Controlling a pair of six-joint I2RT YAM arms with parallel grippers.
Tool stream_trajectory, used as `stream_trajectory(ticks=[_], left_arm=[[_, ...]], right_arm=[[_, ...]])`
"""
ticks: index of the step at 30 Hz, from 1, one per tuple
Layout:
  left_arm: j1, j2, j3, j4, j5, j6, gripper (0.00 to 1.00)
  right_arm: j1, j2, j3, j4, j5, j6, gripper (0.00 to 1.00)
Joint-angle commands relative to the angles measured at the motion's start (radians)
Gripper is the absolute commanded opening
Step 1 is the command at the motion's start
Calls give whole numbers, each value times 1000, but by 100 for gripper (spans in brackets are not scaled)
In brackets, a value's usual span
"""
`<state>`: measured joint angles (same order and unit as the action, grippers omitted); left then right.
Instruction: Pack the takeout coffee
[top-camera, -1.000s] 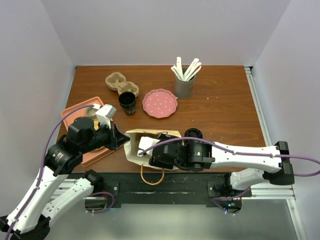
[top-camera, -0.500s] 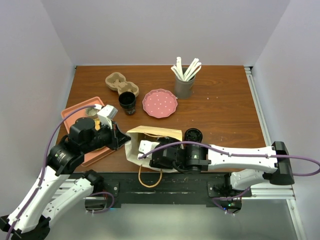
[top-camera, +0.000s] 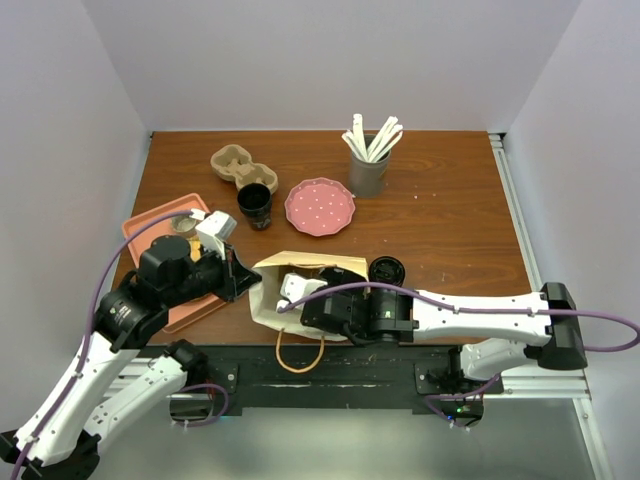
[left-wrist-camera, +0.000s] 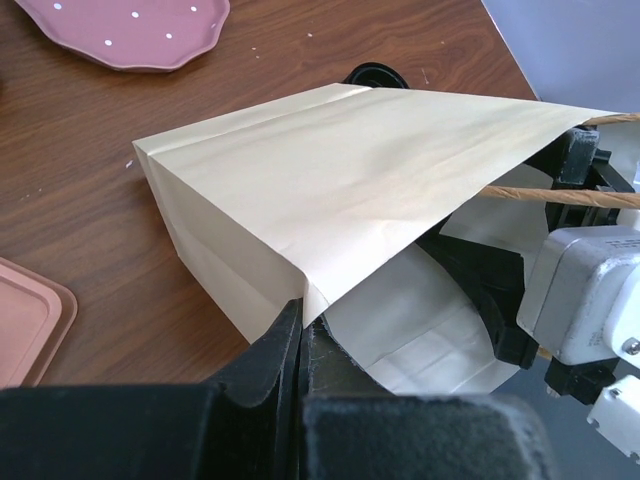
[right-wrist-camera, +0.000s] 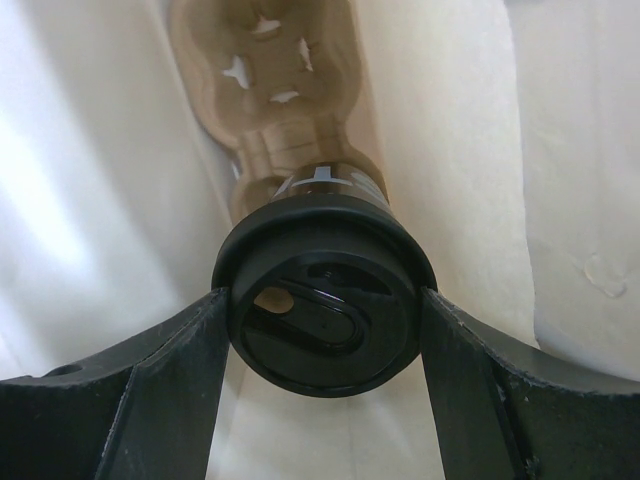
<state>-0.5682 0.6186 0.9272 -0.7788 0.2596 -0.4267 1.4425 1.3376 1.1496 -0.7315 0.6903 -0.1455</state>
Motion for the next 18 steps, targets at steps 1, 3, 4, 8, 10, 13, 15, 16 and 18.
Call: stream_trajectory(ticks=[1,3,4,8,10,13,15,16,18], left_arm=[[1,-3,30,9,-11,31,0],[-1,-3,48,9,-16,28,0],[1,-2,53,3,-19,29,0],[1,-8,71,-16,-46,34,0],[-1,-16,70,-19,-48,37,0],[-1,-29,56,-14,-37,34,0],[1,-39,41,-11,-33,34,0],[-1,-46,36,-11,-31,34,0],[1,-51,25,-14,-25,39,0]], right_arm=[[-16,21,13,-11,84,47,13],[-17,32,18,-11,75,50,13],[-17,37,19,-12,72,52,13],[-17,69,36,-23,81,61,17],[-16,71,26,12,72,46,17],[-21,71,2,73,58,27,16],[-27,78,-1,96,64,29,16],[-28,80,-1,102,67,30,15],[-30,86,-5,115,92,37,14]])
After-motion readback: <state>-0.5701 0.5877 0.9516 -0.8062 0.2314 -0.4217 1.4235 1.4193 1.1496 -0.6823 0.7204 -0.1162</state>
